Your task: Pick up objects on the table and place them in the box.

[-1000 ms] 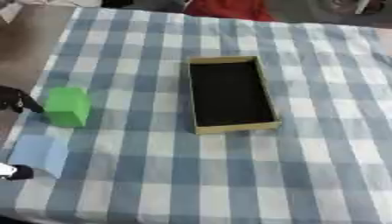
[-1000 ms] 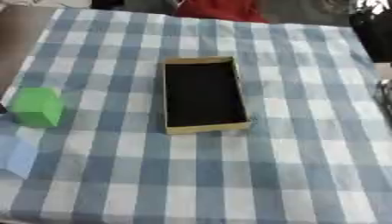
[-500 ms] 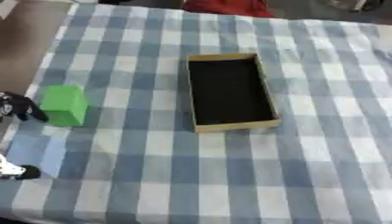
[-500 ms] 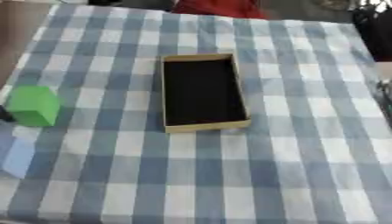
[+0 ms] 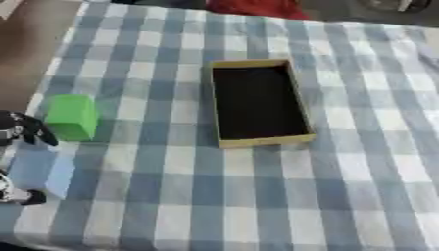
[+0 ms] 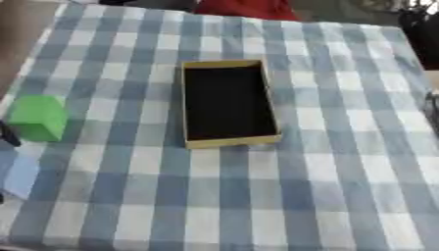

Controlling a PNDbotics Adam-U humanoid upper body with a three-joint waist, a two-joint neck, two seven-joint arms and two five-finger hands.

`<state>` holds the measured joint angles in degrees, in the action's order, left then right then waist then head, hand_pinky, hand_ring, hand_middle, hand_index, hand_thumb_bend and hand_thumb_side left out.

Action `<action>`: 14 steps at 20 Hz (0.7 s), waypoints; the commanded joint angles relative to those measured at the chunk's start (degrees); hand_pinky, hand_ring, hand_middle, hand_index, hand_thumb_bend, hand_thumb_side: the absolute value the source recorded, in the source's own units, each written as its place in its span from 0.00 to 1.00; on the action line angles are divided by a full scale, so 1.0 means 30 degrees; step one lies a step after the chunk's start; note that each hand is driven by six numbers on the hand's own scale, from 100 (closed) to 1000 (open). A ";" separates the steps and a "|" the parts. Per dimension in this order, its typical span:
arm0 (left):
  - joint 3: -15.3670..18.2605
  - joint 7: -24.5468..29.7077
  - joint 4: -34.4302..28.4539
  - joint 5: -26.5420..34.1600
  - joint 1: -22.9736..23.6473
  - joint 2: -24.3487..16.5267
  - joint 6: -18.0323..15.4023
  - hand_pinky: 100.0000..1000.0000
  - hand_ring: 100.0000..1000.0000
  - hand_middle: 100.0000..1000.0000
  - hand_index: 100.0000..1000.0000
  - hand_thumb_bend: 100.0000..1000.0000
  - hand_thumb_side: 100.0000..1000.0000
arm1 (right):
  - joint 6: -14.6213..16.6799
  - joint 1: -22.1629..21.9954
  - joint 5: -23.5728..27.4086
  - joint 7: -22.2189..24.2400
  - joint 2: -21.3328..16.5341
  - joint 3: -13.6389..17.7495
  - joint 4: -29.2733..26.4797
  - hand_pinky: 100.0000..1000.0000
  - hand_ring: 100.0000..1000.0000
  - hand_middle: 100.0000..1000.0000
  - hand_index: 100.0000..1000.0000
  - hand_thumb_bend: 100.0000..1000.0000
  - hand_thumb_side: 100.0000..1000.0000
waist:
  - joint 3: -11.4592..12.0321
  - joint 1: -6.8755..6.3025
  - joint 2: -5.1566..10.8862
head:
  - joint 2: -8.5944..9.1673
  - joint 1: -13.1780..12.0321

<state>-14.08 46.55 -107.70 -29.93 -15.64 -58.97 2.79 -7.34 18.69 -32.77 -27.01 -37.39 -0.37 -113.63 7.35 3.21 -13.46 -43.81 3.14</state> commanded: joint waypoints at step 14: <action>-0.0162 0.0454 0.0316 -0.0814 -0.0345 -0.0306 -0.0387 0.67 0.64 0.62 0.72 0.35 0.21 | 0.0086 0.0244 0.0166 -0.0290 -0.0217 0.0287 -0.0319 0.83 0.81 0.83 0.82 0.00 1.00 | -0.0092 -0.0095 0.0168 | -0.0103 -0.0004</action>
<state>-14.86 47.78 -106.65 -31.80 -15.96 -58.59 1.65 -7.05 18.71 -32.59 -27.60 -37.04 -0.33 -113.63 7.10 3.24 -13.61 -43.81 3.16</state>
